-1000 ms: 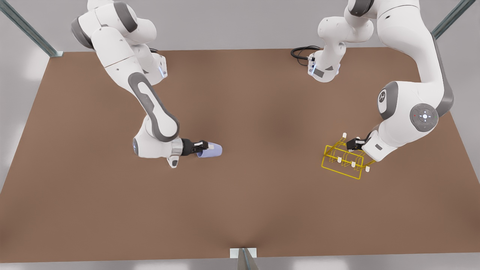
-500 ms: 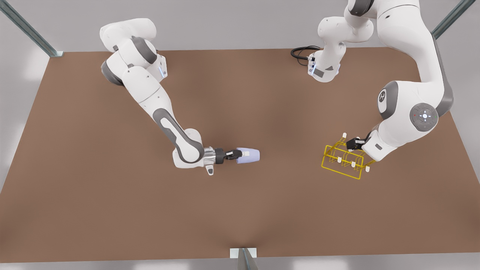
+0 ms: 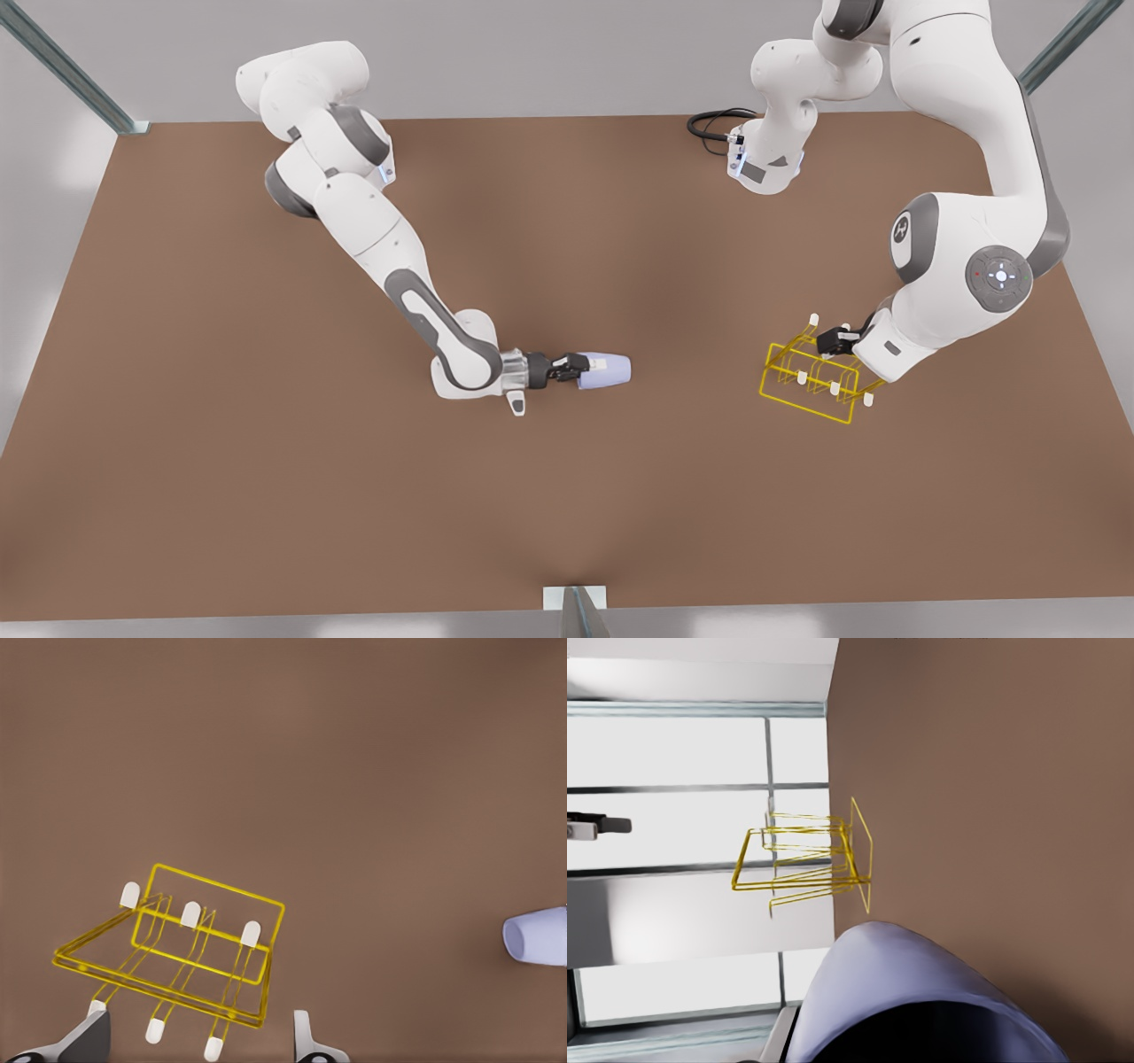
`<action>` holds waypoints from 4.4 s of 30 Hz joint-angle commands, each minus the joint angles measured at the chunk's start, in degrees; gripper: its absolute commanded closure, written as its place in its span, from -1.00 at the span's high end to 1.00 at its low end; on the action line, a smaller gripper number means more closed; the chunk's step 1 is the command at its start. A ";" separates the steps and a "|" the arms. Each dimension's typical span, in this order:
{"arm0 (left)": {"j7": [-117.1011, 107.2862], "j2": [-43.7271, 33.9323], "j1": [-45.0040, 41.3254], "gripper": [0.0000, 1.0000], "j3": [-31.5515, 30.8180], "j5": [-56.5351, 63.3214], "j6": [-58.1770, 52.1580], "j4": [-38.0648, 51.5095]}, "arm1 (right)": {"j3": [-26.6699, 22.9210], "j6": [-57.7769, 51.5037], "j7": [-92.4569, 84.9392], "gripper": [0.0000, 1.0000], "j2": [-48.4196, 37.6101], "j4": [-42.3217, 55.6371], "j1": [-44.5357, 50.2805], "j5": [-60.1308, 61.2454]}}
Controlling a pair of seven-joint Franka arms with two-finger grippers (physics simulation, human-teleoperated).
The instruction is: Place the cup on the cup holder
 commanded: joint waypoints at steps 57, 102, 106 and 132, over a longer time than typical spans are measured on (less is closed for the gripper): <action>-171.71 20.91 -27.51 1.00 -0.44 -6.20 24.23 5.74 | -21.36 -36.78 49.03 1.00 -49.81 2.59 -22.38 -90.36; -147.89 32.60 -32.61 1.00 -0.53 -3.74 32.58 8.03 | -18.81 -39.95 49.12 1.00 -50.07 8.39 -18.77 -95.54; -147.80 33.48 -32.61 1.00 -0.53 -3.65 33.72 8.11 | -18.81 -40.12 49.12 1.00 -50.34 8.39 -18.69 -95.54; -147.54 36.82 -33.57 0.87 -0.53 -3.56 38.30 8.11 | -19.43 -39.07 49.47 1.00 -49.46 8.39 -20.71 -92.38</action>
